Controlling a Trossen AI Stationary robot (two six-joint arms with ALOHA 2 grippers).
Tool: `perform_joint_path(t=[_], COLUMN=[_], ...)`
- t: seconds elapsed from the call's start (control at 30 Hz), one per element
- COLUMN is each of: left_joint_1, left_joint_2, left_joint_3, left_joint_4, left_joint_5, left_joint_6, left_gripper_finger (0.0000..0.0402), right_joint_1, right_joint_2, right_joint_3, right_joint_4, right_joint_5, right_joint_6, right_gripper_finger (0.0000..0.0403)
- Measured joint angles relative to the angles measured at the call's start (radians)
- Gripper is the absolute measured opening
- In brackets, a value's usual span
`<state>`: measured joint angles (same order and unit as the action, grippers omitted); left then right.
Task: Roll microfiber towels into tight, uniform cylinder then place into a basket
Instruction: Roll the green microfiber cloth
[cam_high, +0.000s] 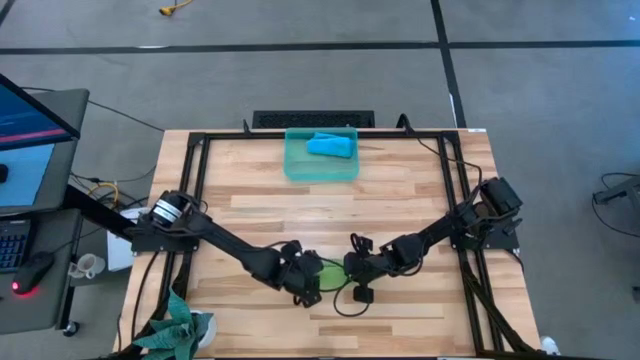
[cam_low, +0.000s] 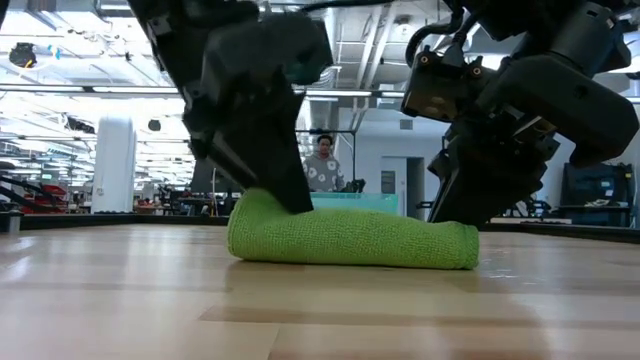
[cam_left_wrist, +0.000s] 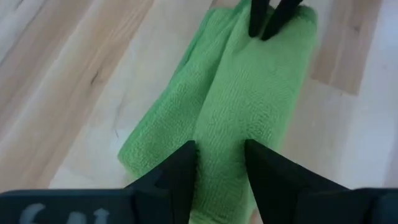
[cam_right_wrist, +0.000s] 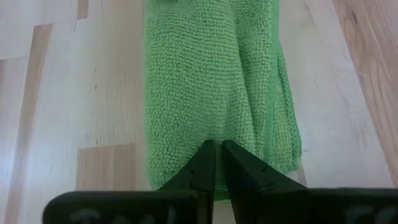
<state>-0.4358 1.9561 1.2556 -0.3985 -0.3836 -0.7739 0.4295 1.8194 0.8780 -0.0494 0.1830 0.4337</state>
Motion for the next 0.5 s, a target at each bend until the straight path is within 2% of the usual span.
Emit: perform_joint_path(t=[0.3, 0.5], left_joint_1=[0.003, -0.01], left_joint_2=[0.085, 0.088], left_joint_3=[0.005, 0.006], left_joint_4=[-0.002, -0.033], left_joint_5=[0.015, 0.012], left_joint_6=[-0.063, -0.162], left_gripper_finger=[0.013, 0.013], right_joint_1=[0.002, 0.001], right_joint_2=[0.0, 0.001], right_joint_3=[0.0, 0.0], right_joint_4=[0.002, 0.003], right_joint_5=[-0.002, -0.002], right_joint_6=[0.004, 0.004], right_gripper_finger=[0.0058, 0.0058])
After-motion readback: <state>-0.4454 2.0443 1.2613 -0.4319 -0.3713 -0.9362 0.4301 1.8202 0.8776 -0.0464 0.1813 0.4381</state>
